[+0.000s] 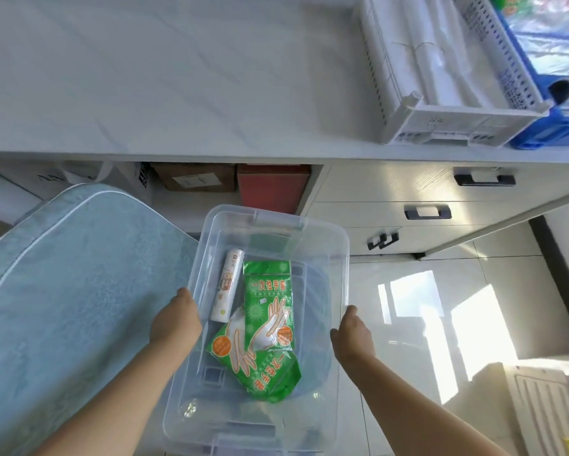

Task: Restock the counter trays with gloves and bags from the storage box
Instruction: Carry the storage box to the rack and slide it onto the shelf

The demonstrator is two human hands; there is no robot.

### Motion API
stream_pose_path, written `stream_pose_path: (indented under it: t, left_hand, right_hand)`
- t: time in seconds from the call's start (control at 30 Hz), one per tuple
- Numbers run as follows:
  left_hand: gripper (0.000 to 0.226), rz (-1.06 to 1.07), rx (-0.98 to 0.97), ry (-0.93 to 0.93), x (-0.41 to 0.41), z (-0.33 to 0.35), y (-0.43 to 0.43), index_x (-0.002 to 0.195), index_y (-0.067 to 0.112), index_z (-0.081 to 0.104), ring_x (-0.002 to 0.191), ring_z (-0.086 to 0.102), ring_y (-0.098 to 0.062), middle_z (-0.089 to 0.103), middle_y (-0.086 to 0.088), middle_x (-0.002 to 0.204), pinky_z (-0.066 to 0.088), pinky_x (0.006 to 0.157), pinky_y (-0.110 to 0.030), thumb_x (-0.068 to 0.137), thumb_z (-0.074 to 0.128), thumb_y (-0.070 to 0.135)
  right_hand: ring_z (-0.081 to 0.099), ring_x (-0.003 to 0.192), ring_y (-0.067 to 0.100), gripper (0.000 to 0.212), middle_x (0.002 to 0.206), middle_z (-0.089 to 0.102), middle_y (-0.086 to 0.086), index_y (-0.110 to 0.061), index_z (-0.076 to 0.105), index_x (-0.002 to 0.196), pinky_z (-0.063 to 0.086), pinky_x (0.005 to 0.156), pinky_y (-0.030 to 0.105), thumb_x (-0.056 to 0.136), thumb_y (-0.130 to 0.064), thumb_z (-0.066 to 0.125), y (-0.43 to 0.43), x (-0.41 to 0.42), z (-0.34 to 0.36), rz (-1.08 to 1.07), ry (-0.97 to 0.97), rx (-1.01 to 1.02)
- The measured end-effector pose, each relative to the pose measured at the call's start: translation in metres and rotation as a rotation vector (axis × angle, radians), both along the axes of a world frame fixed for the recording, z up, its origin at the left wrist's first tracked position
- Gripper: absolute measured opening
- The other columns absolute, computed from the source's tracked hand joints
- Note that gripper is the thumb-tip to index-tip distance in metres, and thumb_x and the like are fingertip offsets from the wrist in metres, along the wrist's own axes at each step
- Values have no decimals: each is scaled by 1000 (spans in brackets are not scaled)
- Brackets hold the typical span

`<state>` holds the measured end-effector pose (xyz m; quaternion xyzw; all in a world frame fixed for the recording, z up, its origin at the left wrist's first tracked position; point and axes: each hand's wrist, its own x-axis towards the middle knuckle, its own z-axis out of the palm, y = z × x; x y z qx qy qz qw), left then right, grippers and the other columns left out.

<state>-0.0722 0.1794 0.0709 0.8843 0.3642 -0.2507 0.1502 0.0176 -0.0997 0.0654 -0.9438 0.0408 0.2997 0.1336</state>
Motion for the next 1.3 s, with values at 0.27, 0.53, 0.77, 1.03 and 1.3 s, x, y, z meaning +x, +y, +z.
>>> stream_pose_path:
  t: [0.27, 0.53, 0.77, 1.03, 1.3]
  left_hand:
    - [8, -68, -26, -107, 17, 41, -47, 93, 5, 40, 88, 60, -37, 62, -18, 101, 39, 62, -34, 90, 44, 10]
    - [10, -181, -36, -224, 29, 95, -147, 81, 11, 36, 69, 47, -26, 47, -5, 77, 35, 55, -31, 86, 45, 12]
    - [12, -225, -1, -374, 45, 154, -269, 81, 13, 36, 71, 49, -26, 51, -4, 79, 34, 54, -31, 84, 47, 18]
    - [27, -419, -5, -459, 101, 215, -380, 57, 18, 31, 51, 44, -15, 43, 1, 58, 24, 42, -26, 73, 53, 21]
    - [26, -549, -82, -503, 179, 252, -465, 52, 17, 30, 31, 43, -10, 39, 3, 48, 22, 37, -21, 67, 51, 22]
  right_hand:
    - [53, 74, 31, 13, 94, 60, 11, -13, 36, 92, 38, 61, 32, 84, -8, 45, -55, 6, 34, -72, -129, -41]
    - [48, 67, 31, 13, 78, 51, 8, -11, 34, 86, 36, 58, 32, 81, -7, 45, -168, 4, 96, -132, -244, -19]
    - [48, 65, 24, 24, 71, 48, -1, -12, 43, 104, 36, 54, 29, 81, -13, 49, -300, 9, 155, -225, -394, 47]
    - [48, 63, 20, 18, 78, 52, 1, -15, 42, 98, 29, 47, 25, 82, -18, 51, -434, 39, 228, -256, -534, 83]
    - [46, 66, 24, 15, 75, 47, 2, -13, 39, 87, 31, 48, 28, 84, -18, 53, -530, 81, 267, -352, -635, 35]
